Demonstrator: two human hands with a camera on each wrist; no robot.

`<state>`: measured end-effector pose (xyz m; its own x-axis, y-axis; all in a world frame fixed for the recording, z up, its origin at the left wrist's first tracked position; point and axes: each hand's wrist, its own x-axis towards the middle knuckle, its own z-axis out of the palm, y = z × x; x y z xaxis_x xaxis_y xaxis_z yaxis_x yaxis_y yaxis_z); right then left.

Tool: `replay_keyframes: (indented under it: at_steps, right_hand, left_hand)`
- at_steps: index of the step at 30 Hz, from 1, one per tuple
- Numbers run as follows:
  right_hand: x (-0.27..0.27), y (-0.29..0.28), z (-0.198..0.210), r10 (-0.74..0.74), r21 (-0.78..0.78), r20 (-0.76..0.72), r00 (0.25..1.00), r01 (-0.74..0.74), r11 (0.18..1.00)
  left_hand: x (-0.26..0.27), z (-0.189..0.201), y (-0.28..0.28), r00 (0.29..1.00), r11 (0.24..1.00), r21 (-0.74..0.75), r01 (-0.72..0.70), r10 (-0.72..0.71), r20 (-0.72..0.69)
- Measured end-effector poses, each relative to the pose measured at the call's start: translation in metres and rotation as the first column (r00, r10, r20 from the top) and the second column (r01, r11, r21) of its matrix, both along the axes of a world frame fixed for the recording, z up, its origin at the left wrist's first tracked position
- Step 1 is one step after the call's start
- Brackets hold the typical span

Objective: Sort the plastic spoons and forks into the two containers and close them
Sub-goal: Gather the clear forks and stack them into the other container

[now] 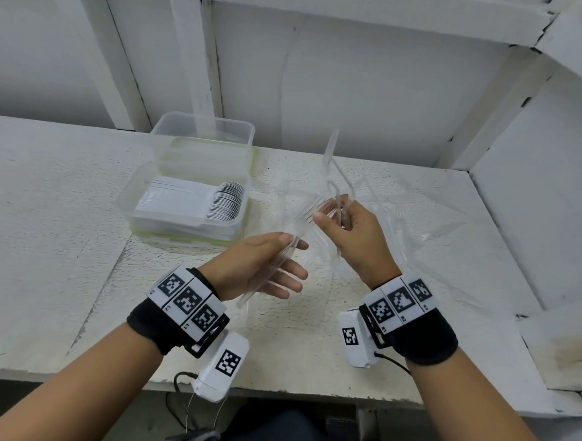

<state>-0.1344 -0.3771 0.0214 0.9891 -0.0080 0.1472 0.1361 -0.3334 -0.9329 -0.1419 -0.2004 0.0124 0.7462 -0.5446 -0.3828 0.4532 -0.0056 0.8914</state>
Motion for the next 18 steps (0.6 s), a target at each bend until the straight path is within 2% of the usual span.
replay_keyframes:
  at_steps: [6,10,14,18]
  right_hand:
    - [0.0035,-0.003,-0.0074,0.01,0.001,-0.073,0.997,-0.01,1.0]
    - [0.003,-0.0035,-0.0048,0.095,0.007,-0.095,0.991,-0.095,0.995]
    - [0.0029,-0.0028,-0.0059,0.068,0.038,-0.097,0.993,-0.065,0.997]
    - [-0.0002,0.0014,-0.0102,-0.03,0.08,-0.16,0.987,0.043,0.996]
  left_hand:
    - [0.0027,-0.0037,0.0009,0.997,0.998,0.051,0.037,-0.041,0.066]
    - [0.0037,-0.0033,-0.0034,0.997,0.994,0.07,0.081,-0.082,0.012]
    - [0.0046,-0.0036,-0.0034,0.991,0.992,0.025,0.127,-0.126,-0.033]
    - [0.0064,-0.0056,-0.0065,1.0,0.999,-0.048,-0.019,0.018,-0.023]
